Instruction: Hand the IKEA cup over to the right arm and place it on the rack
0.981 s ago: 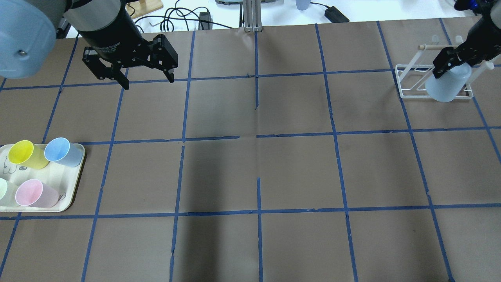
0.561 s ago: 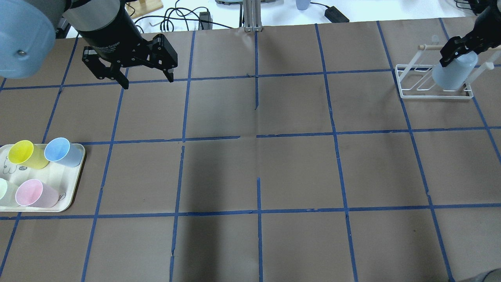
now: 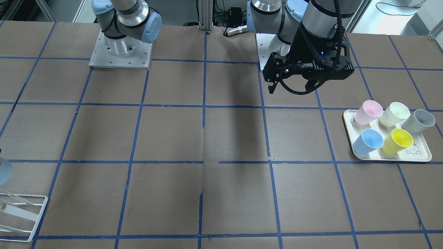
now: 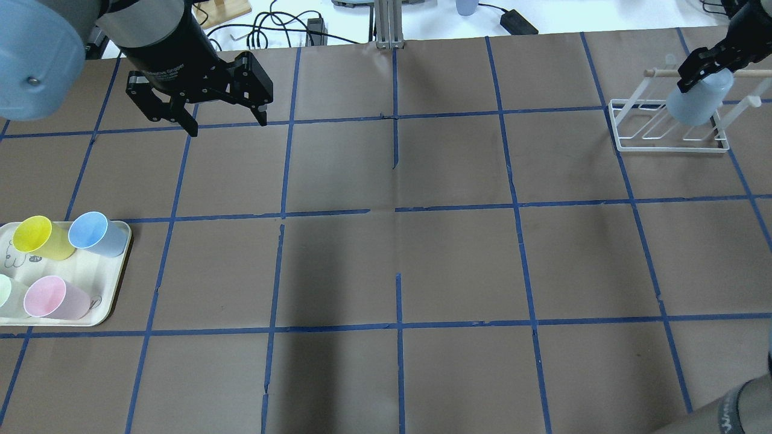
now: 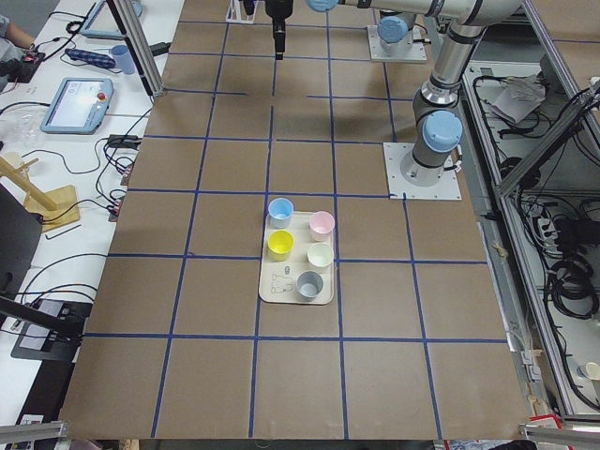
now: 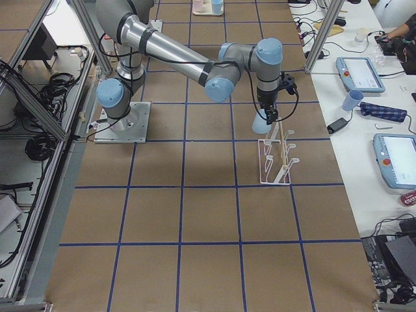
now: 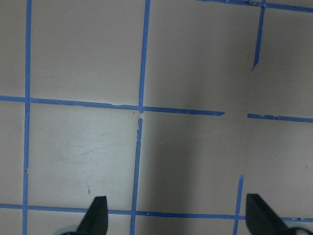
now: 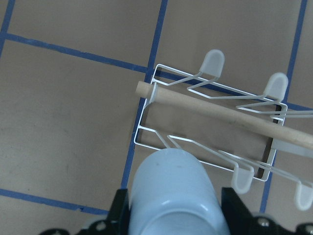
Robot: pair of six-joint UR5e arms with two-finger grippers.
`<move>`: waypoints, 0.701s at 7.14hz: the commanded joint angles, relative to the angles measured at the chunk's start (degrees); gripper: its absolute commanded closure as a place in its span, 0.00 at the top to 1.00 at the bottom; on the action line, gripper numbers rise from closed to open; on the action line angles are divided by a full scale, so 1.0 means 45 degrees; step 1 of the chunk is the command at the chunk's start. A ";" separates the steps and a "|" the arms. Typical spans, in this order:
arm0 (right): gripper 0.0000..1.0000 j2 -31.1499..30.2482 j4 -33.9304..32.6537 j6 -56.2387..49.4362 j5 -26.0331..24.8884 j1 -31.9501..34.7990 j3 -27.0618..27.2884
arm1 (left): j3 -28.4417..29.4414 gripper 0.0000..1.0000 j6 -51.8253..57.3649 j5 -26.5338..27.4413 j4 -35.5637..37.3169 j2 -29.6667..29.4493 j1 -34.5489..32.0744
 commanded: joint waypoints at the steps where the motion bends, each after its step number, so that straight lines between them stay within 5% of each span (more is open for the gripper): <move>1: 0.40 0.0426 -0.0175 -0.0042 0.0023 -0.0005 -0.0329 | 0.0019 1.00 0.0011 0.0000 0.0003 0.0004 0.0020; 5: 0.41 0.0661 -0.0156 0.0055 0.0160 -0.0005 -0.0330 | 0.0020 1.00 0.0011 0.0000 0.0003 0.0004 0.0021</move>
